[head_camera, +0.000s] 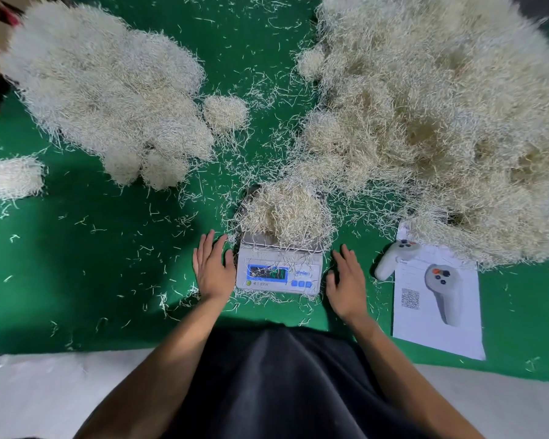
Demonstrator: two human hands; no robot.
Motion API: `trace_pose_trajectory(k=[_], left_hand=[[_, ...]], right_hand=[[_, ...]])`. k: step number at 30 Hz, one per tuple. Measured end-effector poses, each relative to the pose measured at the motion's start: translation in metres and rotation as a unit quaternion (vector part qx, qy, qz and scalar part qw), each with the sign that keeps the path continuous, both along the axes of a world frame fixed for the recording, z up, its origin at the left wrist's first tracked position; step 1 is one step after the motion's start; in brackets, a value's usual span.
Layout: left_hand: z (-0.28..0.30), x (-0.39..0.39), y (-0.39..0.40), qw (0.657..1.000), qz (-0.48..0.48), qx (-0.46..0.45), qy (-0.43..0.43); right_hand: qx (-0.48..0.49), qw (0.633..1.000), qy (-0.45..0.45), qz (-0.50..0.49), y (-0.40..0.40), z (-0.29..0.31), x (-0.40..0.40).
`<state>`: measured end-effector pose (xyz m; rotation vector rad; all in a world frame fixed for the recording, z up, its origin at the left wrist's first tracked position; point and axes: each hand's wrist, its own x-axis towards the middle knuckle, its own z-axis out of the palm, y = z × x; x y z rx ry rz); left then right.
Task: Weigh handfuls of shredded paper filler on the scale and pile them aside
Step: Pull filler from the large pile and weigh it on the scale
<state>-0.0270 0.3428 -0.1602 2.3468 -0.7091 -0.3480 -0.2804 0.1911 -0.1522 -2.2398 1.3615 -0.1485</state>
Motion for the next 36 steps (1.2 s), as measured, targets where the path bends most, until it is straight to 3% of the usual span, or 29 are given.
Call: trace_pose_trajectory(k=[4, 8, 14, 18, 21, 26, 30, 33, 36], left_hand=[[0.003, 0.002, 0.000, 0.999, -0.028, 0.030, 0.035], [0.016, -0.013, 0.004, 0.993, -0.073, -0.006, 0.089], [0.022, -0.044, -0.006, 0.991, -0.094, 0.094, 0.033], [0.016, -0.037, -0.003, 0.998, -0.047, -0.001, 0.029], [0.012, -0.029, 0.002, 0.999, -0.020, -0.029, 0.017], [0.016, -0.011, -0.002, 0.991, 0.069, -0.085, 0.070], [0.019, -0.001, -0.002, 0.978, 0.106, -0.120, 0.132], [0.020, 0.008, -0.005, 0.949, 0.157, -0.138, 0.238], [0.015, 0.016, -0.001, 0.931, 0.172, -0.143, 0.287]], right_hand=[[0.001, 1.000, -0.007, 0.000, 0.001, 0.000, -0.001], [-0.005, 1.000, -0.015, -0.005, 0.002, -0.001, 0.001], [-0.011, 0.999, -0.030, -0.026, 0.005, 0.000, 0.006], [0.051, 0.986, -0.096, -0.123, 0.013, 0.014, 0.025], [0.086, 0.984, -0.118, -0.102, 0.028, 0.024, 0.043], [0.069, 0.993, -0.056, -0.081, 0.041, 0.023, 0.064], [0.068, 0.985, -0.104, -0.121, 0.031, 0.020, 0.057], [0.068, 0.981, -0.141, -0.111, 0.027, 0.022, 0.048], [0.067, 0.972, -0.199, -0.100, 0.023, 0.022, 0.039]])
